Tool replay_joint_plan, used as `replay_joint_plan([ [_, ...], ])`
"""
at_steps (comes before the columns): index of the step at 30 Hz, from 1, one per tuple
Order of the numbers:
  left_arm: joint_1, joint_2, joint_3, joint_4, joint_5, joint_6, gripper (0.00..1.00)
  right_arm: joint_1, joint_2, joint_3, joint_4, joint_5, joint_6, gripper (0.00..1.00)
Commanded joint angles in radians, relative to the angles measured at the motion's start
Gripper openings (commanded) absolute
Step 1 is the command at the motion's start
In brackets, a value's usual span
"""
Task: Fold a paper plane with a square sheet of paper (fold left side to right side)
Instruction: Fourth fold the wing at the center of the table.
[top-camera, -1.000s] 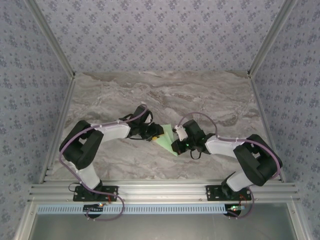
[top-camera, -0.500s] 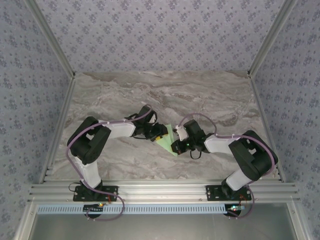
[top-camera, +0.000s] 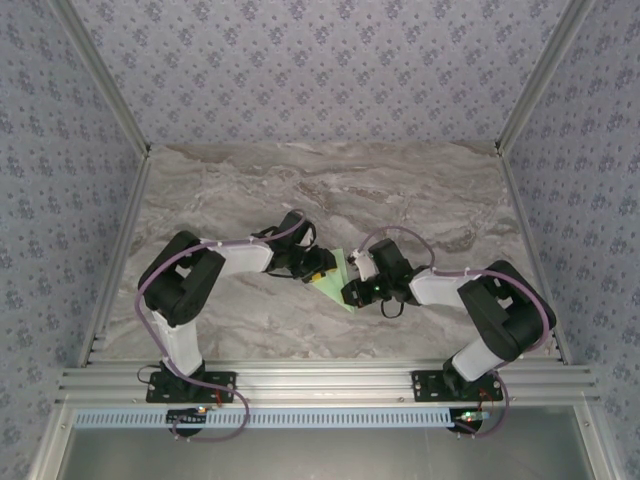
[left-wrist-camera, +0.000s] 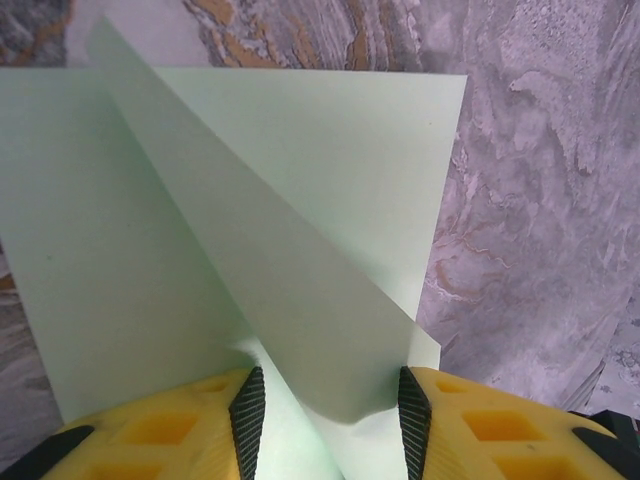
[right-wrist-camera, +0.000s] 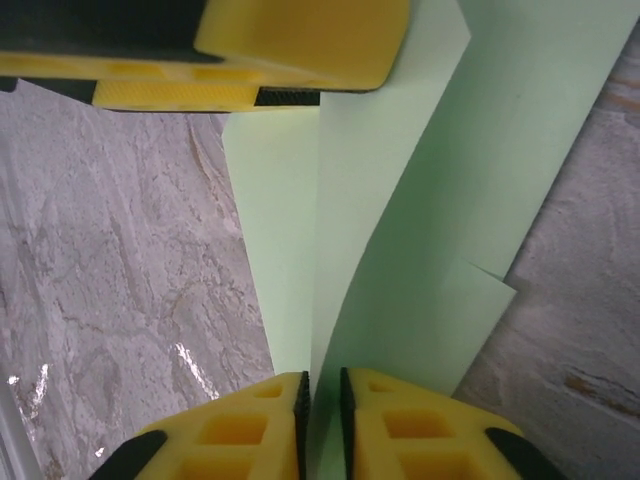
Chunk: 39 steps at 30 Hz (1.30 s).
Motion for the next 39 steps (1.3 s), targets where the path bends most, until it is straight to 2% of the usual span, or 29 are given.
replay_joint_plan([
  [1,-0.006,0.017,0.019,-0.052,-0.023,0.015,0.43,-0.027,-0.042,-0.009,0.008,-0.051,0.021,0.24],
  [5,-0.006,0.015,0.017,-0.055,-0.026,0.015,0.42,-0.078,-0.049,0.01,0.015,-0.153,0.044,0.34],
  [8,-0.007,0.013,0.016,-0.055,-0.028,0.015,0.42,-0.114,-0.036,0.023,0.021,-0.199,0.069,0.37],
  [21,-0.006,0.004,0.017,-0.061,-0.03,0.018,0.42,-0.144,0.12,0.109,0.06,-0.29,0.155,0.36],
  [25,-0.006,0.002,0.019,-0.064,-0.03,0.019,0.42,-0.143,0.142,0.126,0.051,-0.288,0.155,0.3],
  [31,-0.006,0.001,0.023,-0.07,-0.031,0.024,0.43,-0.146,0.156,0.142,0.012,-0.268,0.137,0.09],
  [39,-0.007,-0.004,0.026,-0.08,-0.035,0.029,0.43,-0.159,0.15,0.142,-0.043,-0.207,0.101,0.02],
])
